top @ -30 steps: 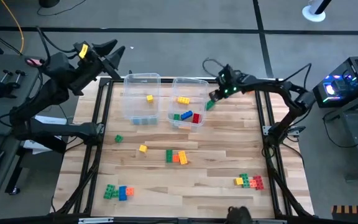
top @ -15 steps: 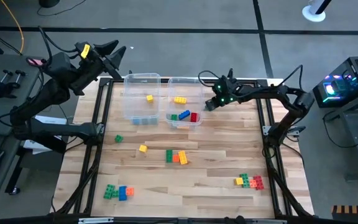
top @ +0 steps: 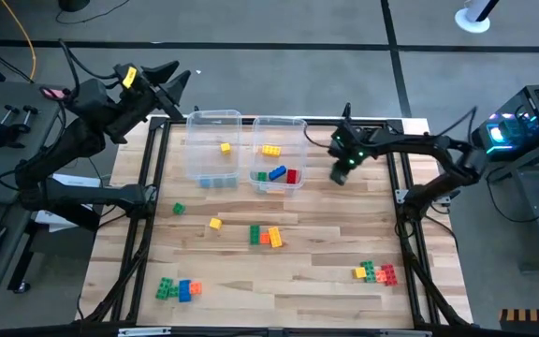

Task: Sort blocks by size
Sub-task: Put the green big game piece into the right transparent bin

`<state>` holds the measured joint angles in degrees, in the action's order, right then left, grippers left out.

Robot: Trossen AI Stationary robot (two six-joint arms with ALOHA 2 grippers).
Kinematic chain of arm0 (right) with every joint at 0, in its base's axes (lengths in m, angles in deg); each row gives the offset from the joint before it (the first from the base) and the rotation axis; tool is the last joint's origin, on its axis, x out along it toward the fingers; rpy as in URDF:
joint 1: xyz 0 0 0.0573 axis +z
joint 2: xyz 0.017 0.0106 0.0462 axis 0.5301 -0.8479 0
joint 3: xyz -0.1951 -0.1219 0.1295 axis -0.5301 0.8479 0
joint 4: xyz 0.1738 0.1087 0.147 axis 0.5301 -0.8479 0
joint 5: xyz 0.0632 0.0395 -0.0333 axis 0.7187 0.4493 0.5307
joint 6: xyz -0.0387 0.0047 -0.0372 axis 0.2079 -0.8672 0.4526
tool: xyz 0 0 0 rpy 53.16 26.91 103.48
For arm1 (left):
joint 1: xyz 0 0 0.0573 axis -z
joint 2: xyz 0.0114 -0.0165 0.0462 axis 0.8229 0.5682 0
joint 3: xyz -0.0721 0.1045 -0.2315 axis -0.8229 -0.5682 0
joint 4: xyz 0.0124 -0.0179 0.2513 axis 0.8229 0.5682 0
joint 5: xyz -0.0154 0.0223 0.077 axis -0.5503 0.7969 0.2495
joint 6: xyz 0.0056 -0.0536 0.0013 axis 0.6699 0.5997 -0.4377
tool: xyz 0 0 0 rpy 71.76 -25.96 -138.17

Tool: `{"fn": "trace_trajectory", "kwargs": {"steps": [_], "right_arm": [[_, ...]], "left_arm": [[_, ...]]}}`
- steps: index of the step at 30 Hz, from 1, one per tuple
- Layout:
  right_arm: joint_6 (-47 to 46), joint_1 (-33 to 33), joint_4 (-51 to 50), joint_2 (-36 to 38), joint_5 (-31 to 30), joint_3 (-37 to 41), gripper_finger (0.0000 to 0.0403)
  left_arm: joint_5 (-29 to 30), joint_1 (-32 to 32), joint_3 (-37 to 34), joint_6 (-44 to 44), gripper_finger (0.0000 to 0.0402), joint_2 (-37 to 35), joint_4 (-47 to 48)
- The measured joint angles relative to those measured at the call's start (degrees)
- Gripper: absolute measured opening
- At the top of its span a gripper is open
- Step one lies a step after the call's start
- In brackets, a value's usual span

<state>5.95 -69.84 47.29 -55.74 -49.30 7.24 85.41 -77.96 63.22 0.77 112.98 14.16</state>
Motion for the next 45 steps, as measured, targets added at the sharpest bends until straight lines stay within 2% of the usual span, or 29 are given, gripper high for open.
{"fn": "trace_trajectory", "kwargs": {"steps": [4,9,12,17,21,27,32,37,45], "right_arm": [[10.19,-0.01,-7.22,3.09,-4.14,0.0,0.0],[7.7,-0.01,-10.76,6.1,-5.22,-1.5,0.0],[0.4,-0.01,-12.29,9.25,-5.23,-4.84,0.0],[-25.74,0.09,-9.07,13.28,-6.28,-6.82,0.0006],[-33.15,1.78,-10.89,12.47,-7.82,-6.73,0.0049],[-48.46,5.17,-7.87,9.38,-11.88,-5.34,0.0172],[-57.08,7.85,-11.17,4.93,-17.12,-4.79,0.0262],[-66.04,10.54,-12.22,0.9,-20.6,-4.79,0.0285],[-66.43,12.5,-9.44,-6.96,-21.3,-4.81,0.0287]], "left_arm": [[0.0,0.0,0.0,-0.06,0.0202,0.27,-0.04],[0.0,0.02,0.0,-0.13,0.0202,0.59,0.0],[0.0,0.02,0.0,-0.13,0.0202,0.55,-0.06],[-0.02,0.02,0.0,-0.13,0.0202,0.55,0.62],[0.0,0.02,0.0,-0.13,0.0202,0.55,2.31],[-0.02,0.02,0.0,-0.13,0.0202,0.55,3.58],[-0.02,0.02,0.0,-0.13,0.0202,0.55,3.96],[-0.04,-0.04,0.0,-0.5,0.0202,0.55,3.69],[-0.04,-0.04,0.0,-0.52,0.0202,0.55,3.56]]}}
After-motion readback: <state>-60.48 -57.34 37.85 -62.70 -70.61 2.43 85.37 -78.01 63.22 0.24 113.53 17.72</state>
